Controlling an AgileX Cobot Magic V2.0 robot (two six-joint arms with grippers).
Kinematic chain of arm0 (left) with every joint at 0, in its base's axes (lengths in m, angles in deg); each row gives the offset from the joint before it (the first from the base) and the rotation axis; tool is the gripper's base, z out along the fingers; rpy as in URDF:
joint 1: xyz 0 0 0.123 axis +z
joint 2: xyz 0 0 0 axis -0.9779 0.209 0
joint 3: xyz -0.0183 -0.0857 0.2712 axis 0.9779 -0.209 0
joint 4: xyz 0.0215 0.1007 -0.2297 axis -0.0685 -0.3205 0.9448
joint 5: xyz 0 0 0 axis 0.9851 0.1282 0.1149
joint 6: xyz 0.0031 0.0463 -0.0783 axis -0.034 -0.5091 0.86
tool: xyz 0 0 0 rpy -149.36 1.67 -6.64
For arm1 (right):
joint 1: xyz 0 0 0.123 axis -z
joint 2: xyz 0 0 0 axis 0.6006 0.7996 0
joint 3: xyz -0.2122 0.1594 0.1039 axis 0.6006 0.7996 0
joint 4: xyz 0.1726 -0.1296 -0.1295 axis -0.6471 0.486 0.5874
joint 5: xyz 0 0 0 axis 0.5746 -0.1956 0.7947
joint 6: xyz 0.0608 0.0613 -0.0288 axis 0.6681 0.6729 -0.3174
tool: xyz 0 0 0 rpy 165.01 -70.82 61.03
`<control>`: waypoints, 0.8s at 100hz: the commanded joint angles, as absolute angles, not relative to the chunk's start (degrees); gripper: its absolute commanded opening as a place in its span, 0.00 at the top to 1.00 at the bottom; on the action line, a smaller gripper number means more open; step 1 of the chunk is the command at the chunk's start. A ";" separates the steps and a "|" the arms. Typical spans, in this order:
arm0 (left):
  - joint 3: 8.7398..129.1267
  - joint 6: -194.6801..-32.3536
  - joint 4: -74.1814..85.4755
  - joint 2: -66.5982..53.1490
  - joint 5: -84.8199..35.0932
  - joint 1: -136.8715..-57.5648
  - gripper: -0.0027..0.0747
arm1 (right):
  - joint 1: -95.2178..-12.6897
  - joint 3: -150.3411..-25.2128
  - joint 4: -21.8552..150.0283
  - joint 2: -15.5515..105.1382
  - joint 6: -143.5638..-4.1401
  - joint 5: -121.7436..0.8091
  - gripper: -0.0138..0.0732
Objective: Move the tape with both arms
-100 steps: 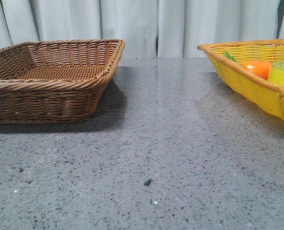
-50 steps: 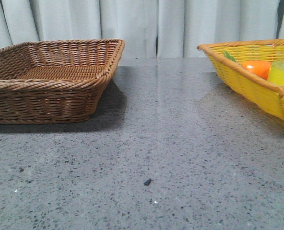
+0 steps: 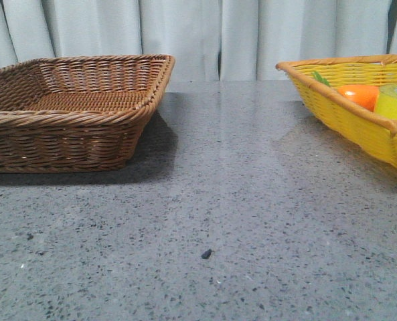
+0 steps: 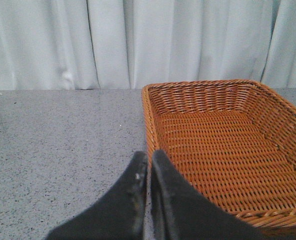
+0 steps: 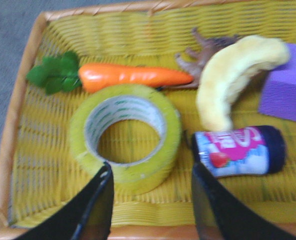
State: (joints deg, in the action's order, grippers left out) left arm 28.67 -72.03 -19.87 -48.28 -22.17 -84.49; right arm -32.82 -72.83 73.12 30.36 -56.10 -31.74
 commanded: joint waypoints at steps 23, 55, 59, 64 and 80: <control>30.79 -71.59 -19.82 -47.33 -18.20 -84.27 0.99 | -41.83 -84.54 73.19 46.84 -57.35 -25.88 0.46; 30.79 -71.59 -19.82 -47.33 -18.20 -84.27 0.99 | -43.61 -90.11 73.19 60.46 -57.35 -24.40 0.36; 30.79 -71.59 -19.82 -47.33 -18.20 -84.27 0.99 | -43.62 -90.61 73.19 61.75 -57.35 -24.28 0.36; 30.79 -71.59 -19.82 -47.33 -18.20 -84.27 0.99 | -43.70 -91.13 73.19 63.05 -57.35 -24.28 0.36; 30.79 -71.59 -19.82 -47.33 -17.85 -84.27 0.99 | -43.70 -92.41 73.19 66.85 -57.35 -24.43 0.37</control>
State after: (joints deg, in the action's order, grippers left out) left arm 28.67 -72.03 -19.87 -48.28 -22.28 -84.49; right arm -43.64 -90.10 73.02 66.80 -56.89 -22.62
